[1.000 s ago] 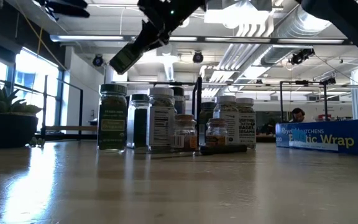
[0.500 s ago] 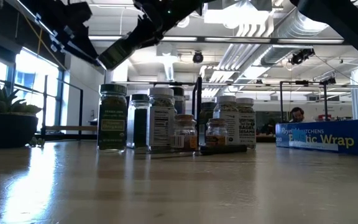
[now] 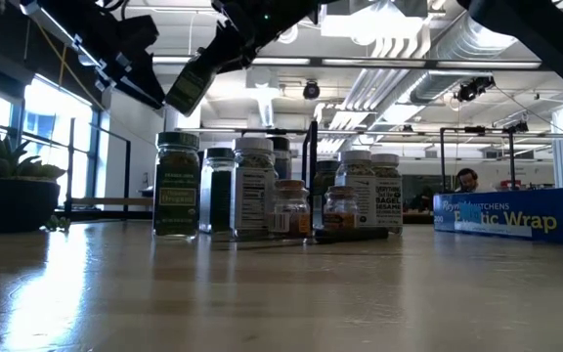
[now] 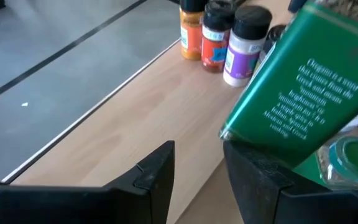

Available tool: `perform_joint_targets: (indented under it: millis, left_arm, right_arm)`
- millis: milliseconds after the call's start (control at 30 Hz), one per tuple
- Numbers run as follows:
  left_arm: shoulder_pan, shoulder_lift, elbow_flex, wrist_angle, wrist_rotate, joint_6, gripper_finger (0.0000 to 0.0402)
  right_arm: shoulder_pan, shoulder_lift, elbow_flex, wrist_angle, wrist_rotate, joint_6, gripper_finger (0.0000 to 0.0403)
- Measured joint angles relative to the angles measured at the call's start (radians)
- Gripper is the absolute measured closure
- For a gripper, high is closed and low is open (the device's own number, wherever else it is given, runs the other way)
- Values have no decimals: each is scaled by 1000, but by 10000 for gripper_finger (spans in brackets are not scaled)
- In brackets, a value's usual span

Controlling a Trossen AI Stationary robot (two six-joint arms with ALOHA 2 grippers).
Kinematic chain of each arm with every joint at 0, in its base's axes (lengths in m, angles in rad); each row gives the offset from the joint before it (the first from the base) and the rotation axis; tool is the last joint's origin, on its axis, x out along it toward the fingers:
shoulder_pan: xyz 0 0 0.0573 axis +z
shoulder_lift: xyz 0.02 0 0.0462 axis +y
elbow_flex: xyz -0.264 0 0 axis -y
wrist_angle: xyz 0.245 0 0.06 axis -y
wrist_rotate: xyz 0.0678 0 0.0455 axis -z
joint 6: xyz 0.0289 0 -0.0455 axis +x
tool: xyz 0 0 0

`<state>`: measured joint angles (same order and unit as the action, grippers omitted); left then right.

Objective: Shelf spices
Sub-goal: Put the green lid seasoning bottle on the shelf

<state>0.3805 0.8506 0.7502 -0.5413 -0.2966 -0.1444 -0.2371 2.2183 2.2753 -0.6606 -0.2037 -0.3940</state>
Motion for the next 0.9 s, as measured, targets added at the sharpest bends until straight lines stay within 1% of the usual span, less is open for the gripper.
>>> perform_joint_targets:
  millis: [333,533,900]
  left_arm:
    - [0,8,0,51,6,-1,262]
    - [0,8,0,71,28,-1,262]
    - [-1,9,0,118,24,-2,262]
  right_arm:
    - [2,0,0,38,-8,19,218]
    - [2,-1,1,48,-15,19,218]
    - [2,-1,1,85,-13,19,219]
